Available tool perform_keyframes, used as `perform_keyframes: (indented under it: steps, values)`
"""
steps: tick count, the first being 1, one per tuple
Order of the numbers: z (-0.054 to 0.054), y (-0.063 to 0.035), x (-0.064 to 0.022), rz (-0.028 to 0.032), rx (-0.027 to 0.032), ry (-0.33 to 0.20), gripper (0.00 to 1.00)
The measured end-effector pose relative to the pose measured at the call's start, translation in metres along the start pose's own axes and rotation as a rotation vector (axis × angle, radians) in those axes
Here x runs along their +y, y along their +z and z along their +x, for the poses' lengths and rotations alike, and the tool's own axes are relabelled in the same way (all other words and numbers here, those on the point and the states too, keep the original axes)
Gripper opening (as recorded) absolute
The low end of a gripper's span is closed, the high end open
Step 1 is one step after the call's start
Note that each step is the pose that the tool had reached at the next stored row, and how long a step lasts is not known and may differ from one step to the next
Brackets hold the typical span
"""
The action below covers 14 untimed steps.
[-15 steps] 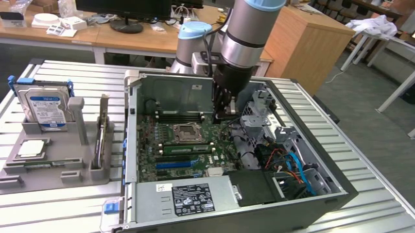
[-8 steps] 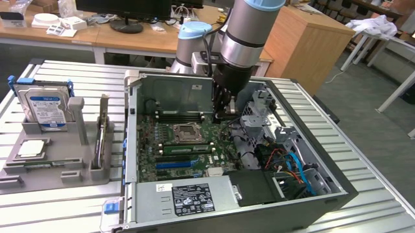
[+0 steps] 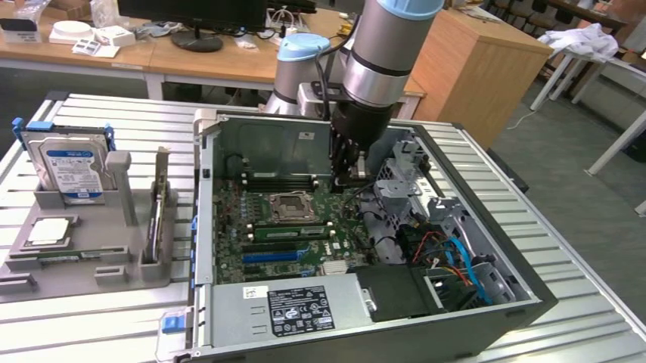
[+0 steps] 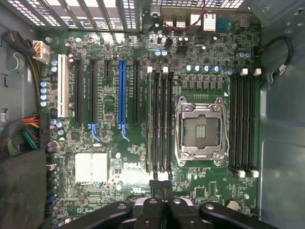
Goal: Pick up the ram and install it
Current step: 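Press down the ram until it locks into place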
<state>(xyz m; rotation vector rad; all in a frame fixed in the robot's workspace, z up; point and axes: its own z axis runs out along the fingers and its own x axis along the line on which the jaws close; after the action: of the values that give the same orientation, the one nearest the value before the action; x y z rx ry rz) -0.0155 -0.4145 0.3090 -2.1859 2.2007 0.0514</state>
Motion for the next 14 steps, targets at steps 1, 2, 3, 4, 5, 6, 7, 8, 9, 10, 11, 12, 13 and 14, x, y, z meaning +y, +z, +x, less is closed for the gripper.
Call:
perform_keyframes:
  steps: [1, 2, 3, 4, 5, 6, 7, 8, 9, 10, 11, 12, 13, 14]
  values:
    - [0.0000, 0.0002, 0.0000, 0.0000, 0.0002, 0.000, 0.11]
    - [0.0000, 0.0001, 0.0000, 0.0000, 0.0002, 0.000, 0.11]
    - [0.0000, 0.0002, 0.0000, -0.0001, 0.0002, 0.000, 0.11]
    - [0.0001, 0.0002, 0.0000, 0.0000, 0.0001, 0.000, 0.11]
    - [0.0001, 0.0002, 0.0000, 0.0000, 0.0001, 0.000, 0.11]
    - [0.0000, 0.0003, 0.0000, 0.0001, 0.0000, 0.000, 0.11]
    - [0.0000, 0.0003, -0.0001, 0.0001, 0.0000, 0.000, 0.11]
    - [0.0001, 0.0003, -0.0007, 0.0001, 0.0000, 0.000, 0.11]
    - [0.0000, 0.0003, -0.0016, 0.0001, -0.0001, 0.000, 0.11]
    - [0.0000, 0.0003, -0.0026, 0.0000, -0.0001, 0.000, 0.11]
    - [0.0000, 0.0003, -0.0035, 0.0000, -0.0001, 0.000, 0.11]
    - [0.0000, 0.0003, -0.0045, 0.0000, 0.0000, 0.000, 0.11]
    - [0.0000, 0.0004, -0.0054, 0.0000, 0.0000, 0.000, 0.11]
    - [0.0000, 0.0004, -0.0061, 0.0000, 0.0000, 0.000, 0.11]
